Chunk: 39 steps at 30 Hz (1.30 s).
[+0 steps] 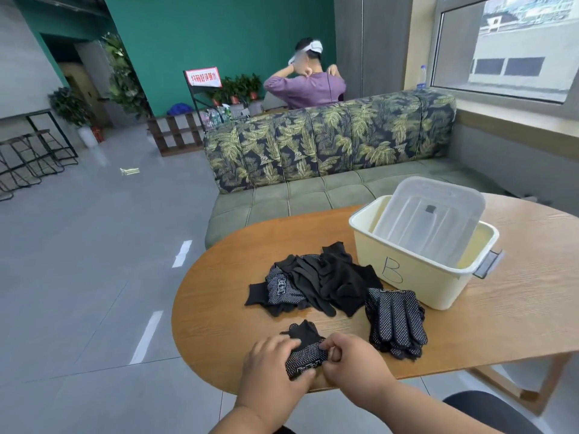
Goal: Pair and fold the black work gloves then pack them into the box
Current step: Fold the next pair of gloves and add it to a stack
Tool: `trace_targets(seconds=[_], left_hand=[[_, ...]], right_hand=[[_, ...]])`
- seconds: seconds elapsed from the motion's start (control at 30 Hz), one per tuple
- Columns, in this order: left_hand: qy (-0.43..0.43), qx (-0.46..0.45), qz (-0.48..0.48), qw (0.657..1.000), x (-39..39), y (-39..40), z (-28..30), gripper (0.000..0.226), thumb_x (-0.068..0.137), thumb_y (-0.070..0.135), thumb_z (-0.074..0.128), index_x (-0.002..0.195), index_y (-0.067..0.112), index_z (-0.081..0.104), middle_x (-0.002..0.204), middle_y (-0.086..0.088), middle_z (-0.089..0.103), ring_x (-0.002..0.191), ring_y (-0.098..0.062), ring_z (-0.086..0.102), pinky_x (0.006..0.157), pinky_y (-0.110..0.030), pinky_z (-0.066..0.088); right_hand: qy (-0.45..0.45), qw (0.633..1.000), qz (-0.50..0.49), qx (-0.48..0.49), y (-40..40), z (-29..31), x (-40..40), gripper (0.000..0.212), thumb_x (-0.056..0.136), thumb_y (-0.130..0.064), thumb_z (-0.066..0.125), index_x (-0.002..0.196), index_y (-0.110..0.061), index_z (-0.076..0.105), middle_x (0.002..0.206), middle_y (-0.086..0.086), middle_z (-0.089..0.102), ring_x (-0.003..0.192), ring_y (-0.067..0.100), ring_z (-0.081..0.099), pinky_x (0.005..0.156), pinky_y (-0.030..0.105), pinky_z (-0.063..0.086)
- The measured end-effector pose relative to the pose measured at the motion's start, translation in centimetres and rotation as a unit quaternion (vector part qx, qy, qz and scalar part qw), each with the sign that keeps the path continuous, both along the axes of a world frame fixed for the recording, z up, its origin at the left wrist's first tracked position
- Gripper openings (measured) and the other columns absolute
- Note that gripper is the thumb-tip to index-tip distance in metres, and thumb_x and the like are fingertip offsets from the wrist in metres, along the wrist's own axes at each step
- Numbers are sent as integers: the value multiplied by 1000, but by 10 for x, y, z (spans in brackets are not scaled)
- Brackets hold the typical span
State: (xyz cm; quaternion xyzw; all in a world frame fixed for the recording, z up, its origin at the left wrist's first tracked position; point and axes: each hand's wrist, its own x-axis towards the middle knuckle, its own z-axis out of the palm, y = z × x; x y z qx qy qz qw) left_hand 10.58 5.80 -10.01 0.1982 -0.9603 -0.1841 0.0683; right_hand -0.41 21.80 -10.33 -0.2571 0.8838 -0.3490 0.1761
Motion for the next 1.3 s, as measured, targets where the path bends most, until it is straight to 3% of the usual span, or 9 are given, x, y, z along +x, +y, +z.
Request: trace_targets(seconds=[0.13, 0.4, 0.6, 0.67, 0.77, 0.9, 1.07, 1.2, 1.3], left_hand=[[-72, 2, -26, 997, 5, 1, 1, 72, 91, 62, 50, 158, 44, 30, 169, 21, 12, 155, -12, 10, 127, -33, 15], [-67, 29, -37, 997, -4, -4, 1, 71, 91, 37, 49, 159, 39, 28, 170, 17, 15, 154, -9, 16, 127, -31, 17], [-28, 85, 4, 996, -7, -4, 10, 47, 99, 27, 46, 146, 30, 48, 156, 15, 45, 137, -8, 44, 113, -24, 35], [-22, 130, 23, 991, -5, -6, 15, 48, 102, 32, 48, 150, 34, 47, 146, 19, 54, 131, -5, 50, 108, -22, 39], [2, 233, 31, 972, -1, -9, 16, 28, 93, 44, 59, 120, 49, 61, 129, 27, 64, 118, 4, 57, 106, -25, 45], [67, 316, 48, 945, 0, -9, 14, 23, 92, 44, 64, 113, 36, 70, 105, 20, 75, 102, 0, 68, 97, -33, 54], [99, 427, 27, 898, -7, 1, 24, 18, 104, 31, 59, 116, 25, 72, 109, 10, 78, 107, -9, 70, 97, -32, 54], [101, 480, 55, 870, -11, 0, 25, 27, 107, 38, 52, 106, 26, 76, 102, 6, 78, 98, -11, 70, 90, -27, 54], [92, 483, 119, 862, -11, -10, 11, 29, 107, 38, 52, 104, 18, 74, 97, -3, 77, 83, -13, 65, 78, -27, 54]], right_hand=[[12, 1000, 0, 13, -2, 0, 0, 24, 79, -28, 65, 102, -34, 67, 74, -8, 63, 73, 4, 55, 63, 12, 39], [54, 997, 15, 56, -5, 0, 3, 36, 80, -36, 66, 116, -36, 62, 94, -13, 53, 86, 10, 53, 75, 25, 43], [86, 993, 47, 70, -7, 5, 8, 52, 85, -44, 60, 136, -45, 52, 105, -13, 46, 98, 15, 63, 80, 30, 48], [82, 994, 30, 59, -7, 7, 8, 38, 91, -48, 60, 129, -41, 59, 105, -11, 45, 98, 17, 63, 82, 30, 48], [76, 997, -1, 29, -5, 5, 9, 28, 96, -53, 60, 115, -33, 64, 105, -9, 47, 93, 18, 64, 83, 33, 50], [116, 993, -9, -23, 3, 9, 9, 34, 88, -63, 55, 102, -32, 59, 104, -11, 50, 87, 11, 58, 80, 32, 49], [43, 996, 21, -73, 11, 32, 5, 26, 88, -45, 66, 109, -45, 50, 90, -7, 70, 83, 8, 65, 80, 30, 54], [-95, 979, -17, -178, 17, 51, -2, 8, 94, -25, 69, 99, -28, 64, 90, 1, 76, 81, 16, 73, 82, 47, 60], [-160, 953, -56, -250, 29, 75, -10, 9, 98, -18, 67, 106, -24, 69, 96, 0, 78, 90, 18, 76, 89, 48, 61]])
